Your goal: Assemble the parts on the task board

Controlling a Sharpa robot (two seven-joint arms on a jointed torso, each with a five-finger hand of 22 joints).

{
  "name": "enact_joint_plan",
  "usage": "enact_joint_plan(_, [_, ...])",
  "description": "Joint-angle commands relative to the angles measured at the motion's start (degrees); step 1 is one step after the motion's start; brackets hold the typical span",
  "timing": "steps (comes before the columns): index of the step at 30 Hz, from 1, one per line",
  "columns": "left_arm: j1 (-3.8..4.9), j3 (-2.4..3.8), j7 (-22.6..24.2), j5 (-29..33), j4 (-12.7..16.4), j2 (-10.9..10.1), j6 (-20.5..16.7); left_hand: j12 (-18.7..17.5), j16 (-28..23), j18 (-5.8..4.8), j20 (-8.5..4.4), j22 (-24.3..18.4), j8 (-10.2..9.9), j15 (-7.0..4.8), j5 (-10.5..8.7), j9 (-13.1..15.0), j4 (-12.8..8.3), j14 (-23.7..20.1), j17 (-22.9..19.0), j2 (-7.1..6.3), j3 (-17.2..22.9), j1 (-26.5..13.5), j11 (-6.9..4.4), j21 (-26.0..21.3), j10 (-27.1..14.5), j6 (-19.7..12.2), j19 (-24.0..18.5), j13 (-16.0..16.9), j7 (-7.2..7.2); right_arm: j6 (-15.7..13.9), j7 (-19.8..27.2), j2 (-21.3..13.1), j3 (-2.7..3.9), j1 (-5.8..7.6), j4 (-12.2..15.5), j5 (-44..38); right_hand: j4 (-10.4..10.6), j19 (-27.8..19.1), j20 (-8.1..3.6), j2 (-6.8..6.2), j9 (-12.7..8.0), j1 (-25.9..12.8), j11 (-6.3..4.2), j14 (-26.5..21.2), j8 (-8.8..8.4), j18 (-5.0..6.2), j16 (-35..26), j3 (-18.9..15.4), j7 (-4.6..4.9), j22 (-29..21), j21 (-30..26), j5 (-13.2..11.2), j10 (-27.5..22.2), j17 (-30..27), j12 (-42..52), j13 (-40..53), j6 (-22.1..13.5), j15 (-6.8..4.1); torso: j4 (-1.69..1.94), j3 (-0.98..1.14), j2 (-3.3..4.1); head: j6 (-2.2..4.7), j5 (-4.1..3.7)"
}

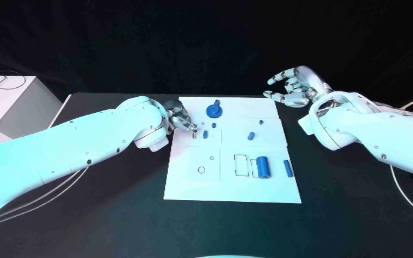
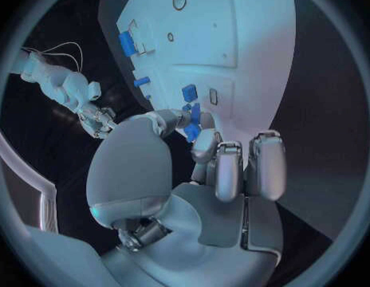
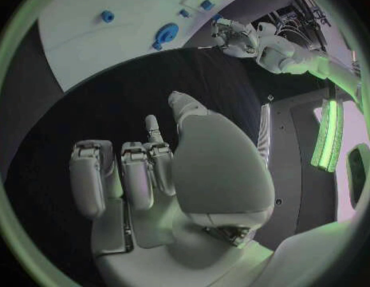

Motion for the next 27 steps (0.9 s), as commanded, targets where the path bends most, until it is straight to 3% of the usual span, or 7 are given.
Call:
enact_joint_plan(1, [-0.07, -0.10, -0.36, -1.77, -0.30, 0.49, 0.76, 0.27, 0.19, -0.73, -0.02, 1.60, -0.15, -0.37, 0.23, -0.05, -12.05, 6.16, 15.10, 0.57, 11.64, 0.04, -0.01, 0.23, 0.22, 0.39, 0.20, 0.01, 0.03, 0.41, 0.40, 0.03, 0.01, -0.04, 0.09, -0.76, 0.15, 3.96, -0.29, -0.01, 0.08, -0.70, -0.22, 5.69, 0.24, 0.45, -0.21, 0.14, -0.01, 11.14, -0.04, 0.12, 2.24, 14.01, -0.03, 11.86, -0.30, -0.30, -0.02, 0.00, 0.02, -0.16, -0.07])
enact_joint_plan(27, [-0.15, -0.74, -0.78, -4.55, -2.50, 1.98, 4.44, -0.09, 0.19, -0.69, -0.06, 1.45, -0.21, -0.40, 0.21, -0.09, -12.25, 6.16, 15.10, 0.58, 11.70, 0.09, -0.05, 0.17, 0.00, 0.42, 0.11, -0.53, 0.00, 0.43, 0.43, -0.02, 0.02, -0.05, 0.23, -0.77, 0.13, 3.94, -0.29, 0.00, 0.09, -0.78, -0.23, 5.68, 0.27, 0.46, -0.23, 0.17, -0.01, 11.10, -0.09, 0.23, 2.21, 13.95, -0.06, 11.83, -0.32, -0.30, -0.01, 0.02, -0.03, -1.11, -0.26])
